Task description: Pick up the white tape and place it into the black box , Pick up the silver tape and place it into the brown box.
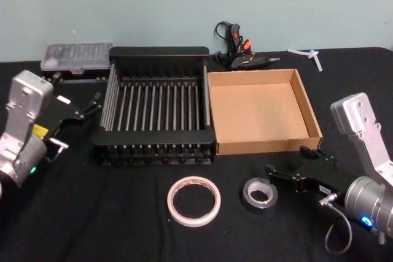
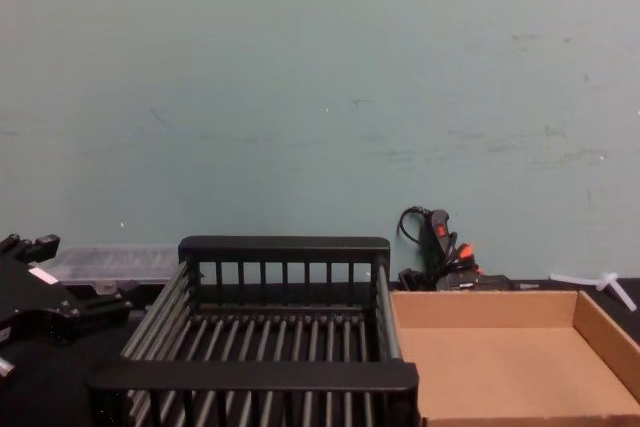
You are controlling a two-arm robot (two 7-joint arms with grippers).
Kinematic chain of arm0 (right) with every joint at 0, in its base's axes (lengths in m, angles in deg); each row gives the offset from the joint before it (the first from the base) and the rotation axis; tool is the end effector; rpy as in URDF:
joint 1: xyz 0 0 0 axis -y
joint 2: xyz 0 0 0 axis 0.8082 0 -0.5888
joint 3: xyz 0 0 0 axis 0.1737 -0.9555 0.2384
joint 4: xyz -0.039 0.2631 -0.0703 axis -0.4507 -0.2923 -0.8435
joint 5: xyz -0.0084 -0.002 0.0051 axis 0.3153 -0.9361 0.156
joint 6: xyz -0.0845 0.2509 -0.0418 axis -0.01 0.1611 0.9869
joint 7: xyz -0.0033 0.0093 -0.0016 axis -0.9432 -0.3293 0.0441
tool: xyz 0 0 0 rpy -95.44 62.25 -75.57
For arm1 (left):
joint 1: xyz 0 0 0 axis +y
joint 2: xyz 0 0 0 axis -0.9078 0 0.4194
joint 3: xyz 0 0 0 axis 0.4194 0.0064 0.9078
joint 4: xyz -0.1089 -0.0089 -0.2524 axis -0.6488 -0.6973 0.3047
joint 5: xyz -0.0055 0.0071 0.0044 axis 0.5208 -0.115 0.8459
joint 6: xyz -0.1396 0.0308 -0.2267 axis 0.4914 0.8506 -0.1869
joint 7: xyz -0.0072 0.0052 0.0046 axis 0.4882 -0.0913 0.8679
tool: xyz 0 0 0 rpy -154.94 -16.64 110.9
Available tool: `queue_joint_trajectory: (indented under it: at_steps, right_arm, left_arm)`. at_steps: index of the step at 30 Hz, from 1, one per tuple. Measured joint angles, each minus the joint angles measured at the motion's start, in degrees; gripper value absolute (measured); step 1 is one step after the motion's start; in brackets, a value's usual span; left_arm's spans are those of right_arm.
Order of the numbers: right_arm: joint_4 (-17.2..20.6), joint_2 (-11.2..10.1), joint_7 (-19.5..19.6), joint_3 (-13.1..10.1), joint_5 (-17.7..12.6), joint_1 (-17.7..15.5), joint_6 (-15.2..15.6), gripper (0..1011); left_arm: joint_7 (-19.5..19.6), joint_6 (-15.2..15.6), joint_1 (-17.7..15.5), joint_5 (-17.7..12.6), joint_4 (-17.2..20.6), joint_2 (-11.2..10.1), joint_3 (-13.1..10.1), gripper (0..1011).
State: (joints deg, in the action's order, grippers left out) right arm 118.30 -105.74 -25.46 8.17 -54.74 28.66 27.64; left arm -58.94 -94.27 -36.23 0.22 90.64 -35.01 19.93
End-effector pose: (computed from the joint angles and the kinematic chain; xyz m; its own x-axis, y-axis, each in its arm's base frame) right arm 0.2364 -0.0434 -0.2416 0.4843 -0.8749 -0.0011 0.7716 0.4278 -0.4708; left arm 0.3171 0.0849 -0.2822 0.2922 0.8803 0.3739 -0.9553 0.2872 0.0704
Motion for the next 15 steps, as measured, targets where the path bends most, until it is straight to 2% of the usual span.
queue_joint_trajectory:
  at_steps: [15]
  right_arm:
    - [1.09, 0.39, -2.21, 0.06, 1.44, -0.9, 3.22, 1002]
  left_arm:
    - [0.0, 0.0, 0.0, 0.0, 0.0, 0.0, 0.0, 1001]
